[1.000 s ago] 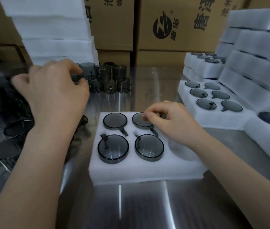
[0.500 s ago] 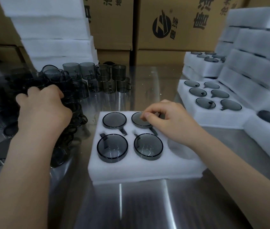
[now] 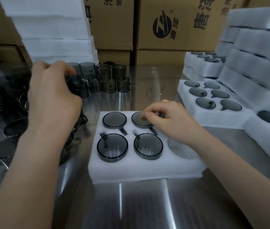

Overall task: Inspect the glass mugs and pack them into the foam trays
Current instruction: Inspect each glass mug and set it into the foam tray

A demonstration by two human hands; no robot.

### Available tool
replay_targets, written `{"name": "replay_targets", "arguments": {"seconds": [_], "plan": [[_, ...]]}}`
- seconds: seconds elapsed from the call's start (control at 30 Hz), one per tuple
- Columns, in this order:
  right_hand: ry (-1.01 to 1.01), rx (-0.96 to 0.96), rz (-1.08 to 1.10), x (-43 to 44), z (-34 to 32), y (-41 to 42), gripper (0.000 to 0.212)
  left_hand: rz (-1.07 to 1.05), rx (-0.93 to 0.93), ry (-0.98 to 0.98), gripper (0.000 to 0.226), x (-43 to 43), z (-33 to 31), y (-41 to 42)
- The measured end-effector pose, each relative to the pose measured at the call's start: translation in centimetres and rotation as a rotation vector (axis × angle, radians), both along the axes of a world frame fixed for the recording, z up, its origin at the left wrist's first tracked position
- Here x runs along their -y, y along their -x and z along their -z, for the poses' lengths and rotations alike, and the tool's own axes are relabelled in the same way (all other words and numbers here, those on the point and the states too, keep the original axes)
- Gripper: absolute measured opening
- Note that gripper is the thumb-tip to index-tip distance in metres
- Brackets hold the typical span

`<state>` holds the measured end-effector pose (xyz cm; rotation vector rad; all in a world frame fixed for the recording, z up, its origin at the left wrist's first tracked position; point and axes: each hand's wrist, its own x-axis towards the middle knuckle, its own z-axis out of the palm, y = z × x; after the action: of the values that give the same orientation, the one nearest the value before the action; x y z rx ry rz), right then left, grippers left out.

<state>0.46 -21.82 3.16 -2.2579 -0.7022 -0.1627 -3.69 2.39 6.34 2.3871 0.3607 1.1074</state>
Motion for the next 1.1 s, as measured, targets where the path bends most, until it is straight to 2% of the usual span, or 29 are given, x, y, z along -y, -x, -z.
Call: {"name": "replay_targets", "arguments": {"seconds": [0.13,0.23,0.3,0.37,0.47,0.57,0.7,0.8,0.9,1.0,1.1], "plan": [[-0.158,-0.057,-0.012,0.0,-0.3,-0.5,0.024,0.276,0.110,-0.109,0.051,3.6,-1.2,-0.7],[-0.461,-0.155,0.010,-0.4,-0.7,-1.0,0.023,0.543,0.090,-0.247,0.039,6.4,-1.6,-1.3],[-0.702,-0.320,0.035,-0.4,-1.3,-1.6,0.023,0.712,0.074,-0.355,0.028,7.7,-1.8,-1.6],[-0.877,-0.569,-0.092,0.0,-1.9,-2.3,0.034,0.848,0.060,-0.438,0.020,8.6,-1.8,-1.8],[-0.927,-0.903,-0.365,0.5,-2.3,-2.9,0.043,0.978,0.032,-0.477,0.020,9.5,-1.5,-2.2],[-0.847,-0.927,-0.370,0.1,-2.0,-3.8,0.019,1.021,0.026,-0.473,0.031,9.9,-0.7,-2.5],[-0.952,-0.925,-0.369,-0.5,-1.4,-4.5,0.024,0.956,0.123,-0.475,0.036,9.8,0.0,-2.6],[-1.104,-0.929,-0.385,-0.3,-1.4,-4.4,0.023,0.830,0.214,-0.349,0.049,9.5,0.3,-2.8],[-1.214,-0.876,-0.405,0.1,-1.2,-4.0,0.032,0.693,0.220,-0.053,0.071,8.9,0.4,-2.9],[-1.189,-0.788,-0.483,0.3,-1.2,-3.9,0.032,0.653,0.071,0.313,0.089,8.3,0.8,-3.3],[-1.115,-0.734,-0.550,0.3,-1.1,-3.7,0.039,0.714,-0.108,0.486,0.079,7.9,1.5,-4.0]]}}
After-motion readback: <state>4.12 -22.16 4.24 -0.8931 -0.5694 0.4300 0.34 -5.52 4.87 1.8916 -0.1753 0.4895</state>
